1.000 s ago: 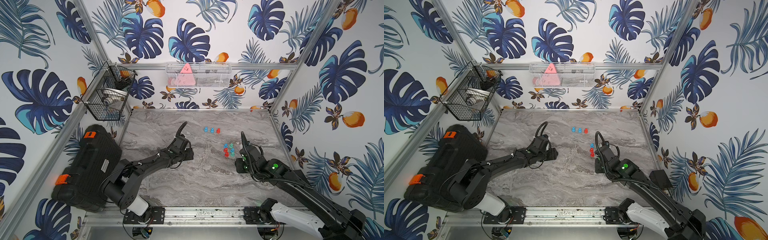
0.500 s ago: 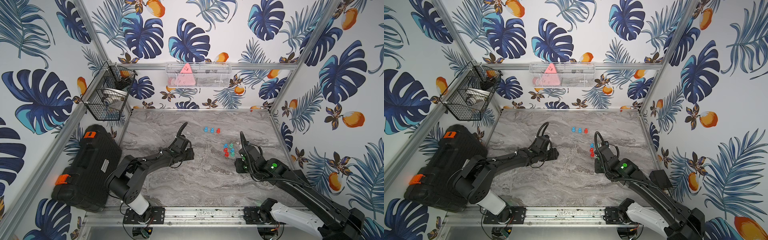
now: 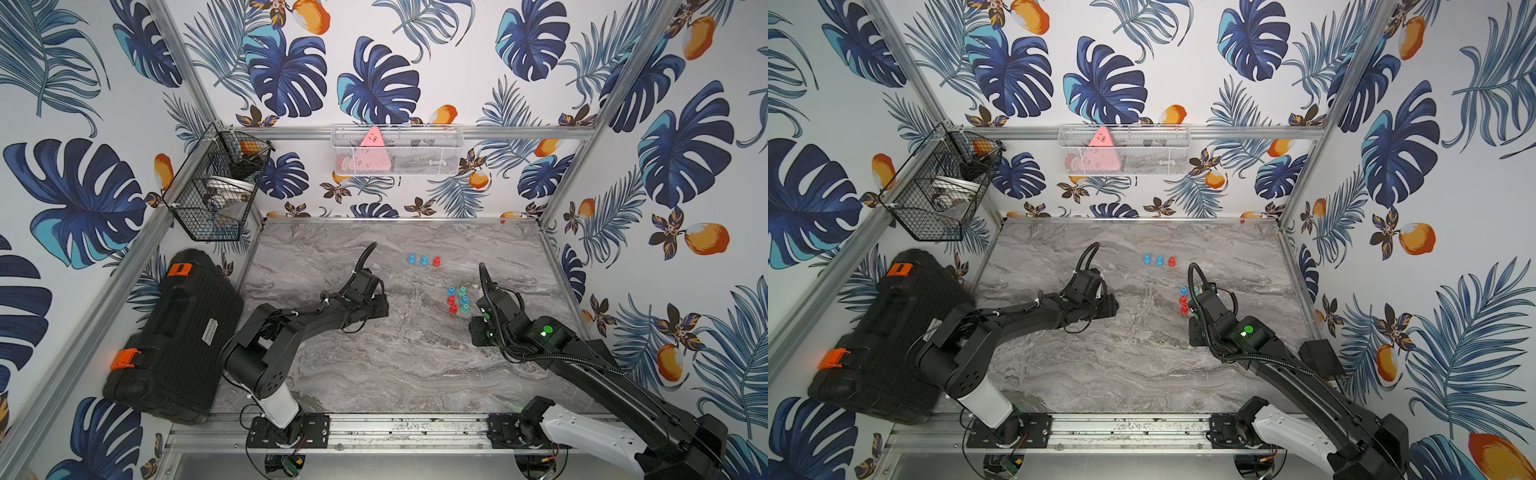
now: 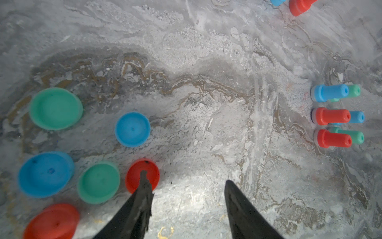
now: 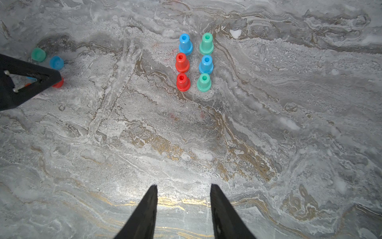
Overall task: Close the stamp cap
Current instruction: Move the cover to the center of the board.
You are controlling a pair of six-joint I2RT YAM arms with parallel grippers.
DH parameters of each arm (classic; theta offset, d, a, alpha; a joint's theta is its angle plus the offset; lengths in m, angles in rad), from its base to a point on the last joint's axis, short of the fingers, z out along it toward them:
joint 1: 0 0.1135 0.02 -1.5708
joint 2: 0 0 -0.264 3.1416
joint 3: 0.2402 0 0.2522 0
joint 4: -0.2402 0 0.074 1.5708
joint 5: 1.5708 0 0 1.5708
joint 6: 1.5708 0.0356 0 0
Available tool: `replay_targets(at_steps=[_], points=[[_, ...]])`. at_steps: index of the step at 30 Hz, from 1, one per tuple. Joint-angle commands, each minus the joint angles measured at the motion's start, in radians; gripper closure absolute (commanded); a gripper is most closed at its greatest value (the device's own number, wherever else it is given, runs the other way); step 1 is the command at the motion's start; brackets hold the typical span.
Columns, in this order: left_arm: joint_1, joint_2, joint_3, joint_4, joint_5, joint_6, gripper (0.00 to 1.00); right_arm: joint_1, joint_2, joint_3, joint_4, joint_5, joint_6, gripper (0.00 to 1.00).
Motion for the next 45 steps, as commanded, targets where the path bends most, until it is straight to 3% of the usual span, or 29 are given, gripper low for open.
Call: replay_targets(at_steps=[1,26,45], points=[[0.002,0.018,0.012,0.015,-0.011,0.002,0.39,0.001,0.003,0.007,0.001,0.011,0.013,0.55],[-0.007,0.082,-0.025,0.087,0.055,-0.024,0.4,0.002,-0.009,0.003,0.007,0.013,0.012,0.55],[-0.169,0.166,0.032,0.087,0.022,-0.059,0.41,0.002,-0.023,-0.001,0.012,0.015,0.01,0.55]])
